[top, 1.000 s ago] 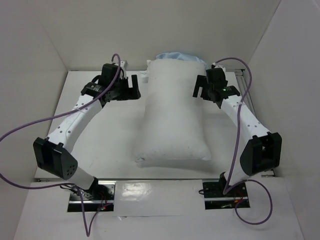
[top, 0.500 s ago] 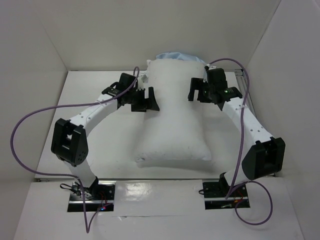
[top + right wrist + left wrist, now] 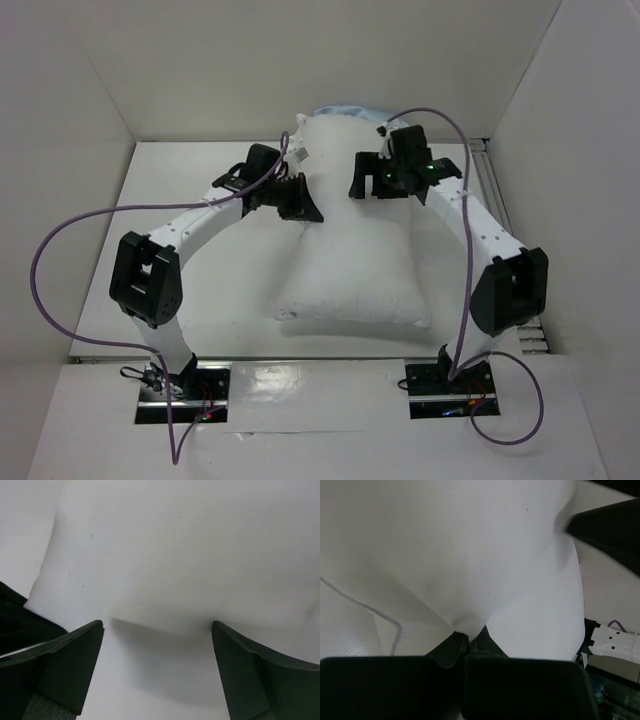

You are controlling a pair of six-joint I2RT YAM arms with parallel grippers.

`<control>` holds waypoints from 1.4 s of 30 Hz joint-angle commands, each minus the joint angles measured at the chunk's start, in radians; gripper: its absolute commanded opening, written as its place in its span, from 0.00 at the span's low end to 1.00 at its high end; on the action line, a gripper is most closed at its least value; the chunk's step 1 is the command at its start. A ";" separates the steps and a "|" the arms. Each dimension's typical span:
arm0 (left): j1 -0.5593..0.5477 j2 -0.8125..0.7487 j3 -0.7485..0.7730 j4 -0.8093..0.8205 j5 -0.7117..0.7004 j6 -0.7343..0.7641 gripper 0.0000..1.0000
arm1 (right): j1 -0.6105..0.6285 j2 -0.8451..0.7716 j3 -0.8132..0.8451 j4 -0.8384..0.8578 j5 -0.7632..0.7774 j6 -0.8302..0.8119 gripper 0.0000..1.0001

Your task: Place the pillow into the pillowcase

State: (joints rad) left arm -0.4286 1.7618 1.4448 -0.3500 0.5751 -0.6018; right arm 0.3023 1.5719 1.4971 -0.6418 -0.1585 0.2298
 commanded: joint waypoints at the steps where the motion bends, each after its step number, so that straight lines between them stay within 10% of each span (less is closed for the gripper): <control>1: -0.006 -0.055 0.051 0.055 0.058 0.011 0.00 | 0.058 0.146 -0.024 0.025 -0.113 0.026 0.93; 3: -0.016 -0.055 0.051 0.055 0.068 0.011 0.00 | 0.072 0.212 -0.040 0.059 -0.118 0.048 0.56; 4: -0.016 -0.055 0.051 0.055 0.068 0.011 0.00 | 0.072 0.224 -0.022 0.059 -0.101 0.061 0.07; 5: -0.025 -0.055 0.064 0.045 0.068 0.011 0.00 | 0.081 0.224 -0.002 0.044 -0.069 0.062 0.00; 21: -0.196 -0.104 0.393 -0.070 0.072 0.073 0.00 | 0.126 -0.162 0.339 -0.163 0.511 0.036 0.00; 35: -0.318 0.152 0.379 0.002 -0.001 0.092 0.00 | 0.089 -0.317 -0.110 -0.107 0.818 0.065 0.00; 39: -0.328 0.255 0.472 -0.180 -0.041 0.152 0.39 | 0.049 -0.244 -0.172 -0.104 0.830 0.065 0.18; 41: -0.328 0.266 0.488 -0.277 -0.130 0.192 0.73 | 0.049 -0.186 -0.114 -0.127 0.801 0.053 0.69; 42: -0.328 0.245 0.499 -0.296 -0.161 0.206 0.82 | 0.049 -0.171 -0.092 -0.139 0.785 0.052 0.77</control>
State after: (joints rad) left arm -0.7528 2.0544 1.8568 -0.5385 0.4862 -0.4587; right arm 0.3603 1.3827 1.3228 -0.8474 0.5812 0.2909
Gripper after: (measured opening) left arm 0.740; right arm 0.670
